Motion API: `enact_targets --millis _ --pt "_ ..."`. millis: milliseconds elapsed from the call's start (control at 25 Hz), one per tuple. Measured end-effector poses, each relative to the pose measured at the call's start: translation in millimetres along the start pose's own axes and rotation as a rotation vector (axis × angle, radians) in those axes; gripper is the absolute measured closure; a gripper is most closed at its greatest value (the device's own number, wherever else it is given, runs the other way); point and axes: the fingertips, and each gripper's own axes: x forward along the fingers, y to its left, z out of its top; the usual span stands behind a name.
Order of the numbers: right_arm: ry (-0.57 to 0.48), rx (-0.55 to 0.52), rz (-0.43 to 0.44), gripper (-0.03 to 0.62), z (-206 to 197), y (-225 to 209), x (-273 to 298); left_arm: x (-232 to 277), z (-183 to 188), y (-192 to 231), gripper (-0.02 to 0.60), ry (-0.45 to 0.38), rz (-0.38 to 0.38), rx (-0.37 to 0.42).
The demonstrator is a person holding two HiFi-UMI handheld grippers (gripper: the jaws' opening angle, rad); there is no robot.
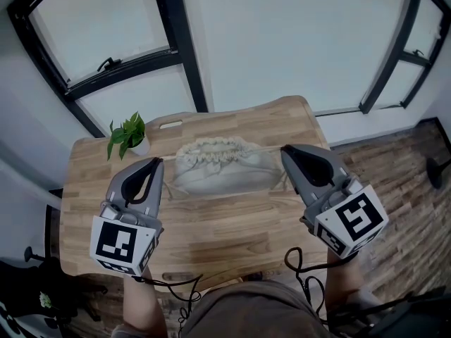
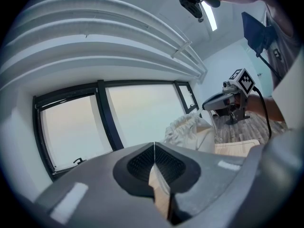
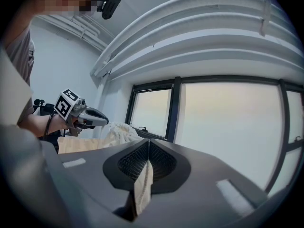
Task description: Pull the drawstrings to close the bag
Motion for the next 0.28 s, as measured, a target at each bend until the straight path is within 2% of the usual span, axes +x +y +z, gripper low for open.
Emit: enact_targets --millis 280 --pt "0.003 -0.007 -0.004 0.56 0.1 -0.6 0.6 0.3 -0.5 0.4 0.572 -0.002 -0.002 -0.001"
